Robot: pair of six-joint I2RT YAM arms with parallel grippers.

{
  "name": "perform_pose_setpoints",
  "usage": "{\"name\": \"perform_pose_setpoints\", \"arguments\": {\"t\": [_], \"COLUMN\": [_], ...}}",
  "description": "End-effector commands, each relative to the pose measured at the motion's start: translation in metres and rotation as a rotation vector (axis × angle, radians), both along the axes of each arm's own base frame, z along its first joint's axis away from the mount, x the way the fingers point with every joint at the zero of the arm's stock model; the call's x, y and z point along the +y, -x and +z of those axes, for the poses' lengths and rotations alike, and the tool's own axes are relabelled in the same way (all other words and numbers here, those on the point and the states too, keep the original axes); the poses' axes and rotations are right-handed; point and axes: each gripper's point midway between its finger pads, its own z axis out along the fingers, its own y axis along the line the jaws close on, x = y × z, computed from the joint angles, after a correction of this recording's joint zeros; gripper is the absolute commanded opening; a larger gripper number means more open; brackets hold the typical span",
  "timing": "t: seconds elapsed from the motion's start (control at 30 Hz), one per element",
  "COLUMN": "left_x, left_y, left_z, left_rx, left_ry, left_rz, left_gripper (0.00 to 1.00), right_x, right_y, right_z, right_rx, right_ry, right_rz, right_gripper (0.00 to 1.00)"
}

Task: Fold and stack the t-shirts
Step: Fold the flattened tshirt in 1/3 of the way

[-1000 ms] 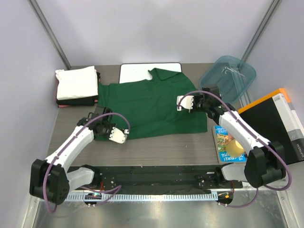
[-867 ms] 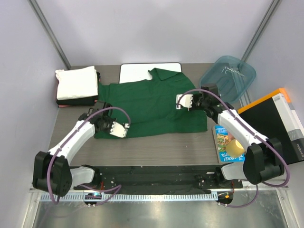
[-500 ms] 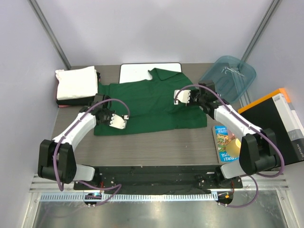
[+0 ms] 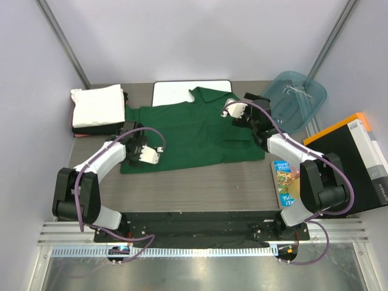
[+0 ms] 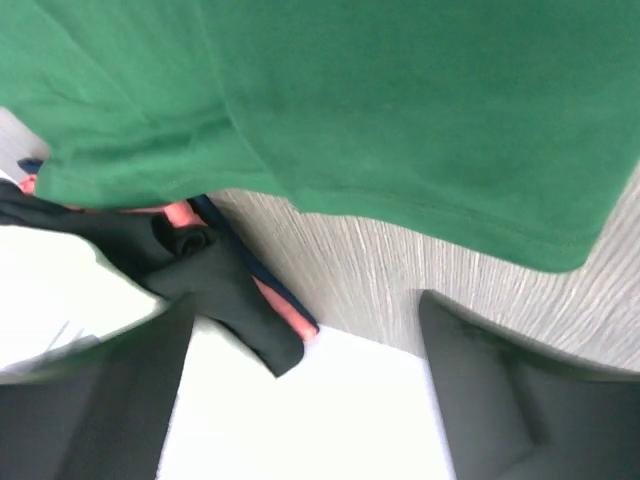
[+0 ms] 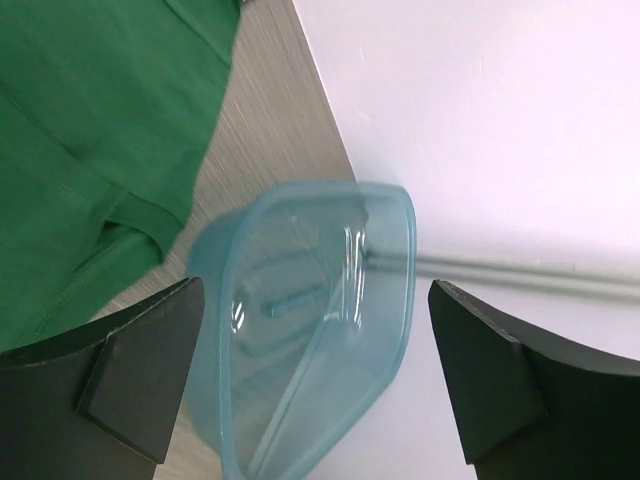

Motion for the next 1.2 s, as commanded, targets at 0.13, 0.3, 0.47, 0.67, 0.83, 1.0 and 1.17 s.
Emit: {"name": "perform_pose_setpoints", "arguments": {"t": [0.13, 0.3, 0.47, 0.67, 0.83, 1.0, 1.17], "left_x": [0.003, 0.0, -0.003, -0.001, -0.001, 0.0, -0.001], "left_y": [-0.019, -0.02, -0.017, -0.01, -0.006, -0.008, -0.016], "left_z": [0.025, 0.032, 0.035, 0.038, 0.037, 0.032, 0.032], "left_rx": [-0.135, -0.154, -0.164, -0.172, -0.169, -0.156, -0.154], "left_ry": [0.005, 0.017, 0.014, 0.019, 0.026, 0.024, 0.024], "left_rz": [0.036, 0.029, 0.01, 0.008, 0.015, 0.032, 0.043], "left_gripper": [1.0, 1.0, 1.0, 1.0, 1.0, 1.0, 1.0], "right_x": [-0.02, -0.016, -0.015, -0.015, -0.005, 0.004, -0.006], "right_y": [0.012, 0.004, -0.025, -0.063, -0.099, -0.141, -0.163], "right_z": [0.024, -0.003, -0.021, -0.047, -0.059, -0.053, -0.073], "right_rx": [0.001, 0.094, 0.136, 0.188, 0.177, 0.13, 0.137], "right_ry": [-0.125, -0.263, -0.299, -0.306, -0.343, -0.352, -0.32], "right_rz": [-0.194, -0.254, -0.267, -0.282, -0.273, -0.269, -0.337], "right_gripper": [0.95, 0.49, 0.35, 0.01, 0.01, 0.01, 0.01]}}
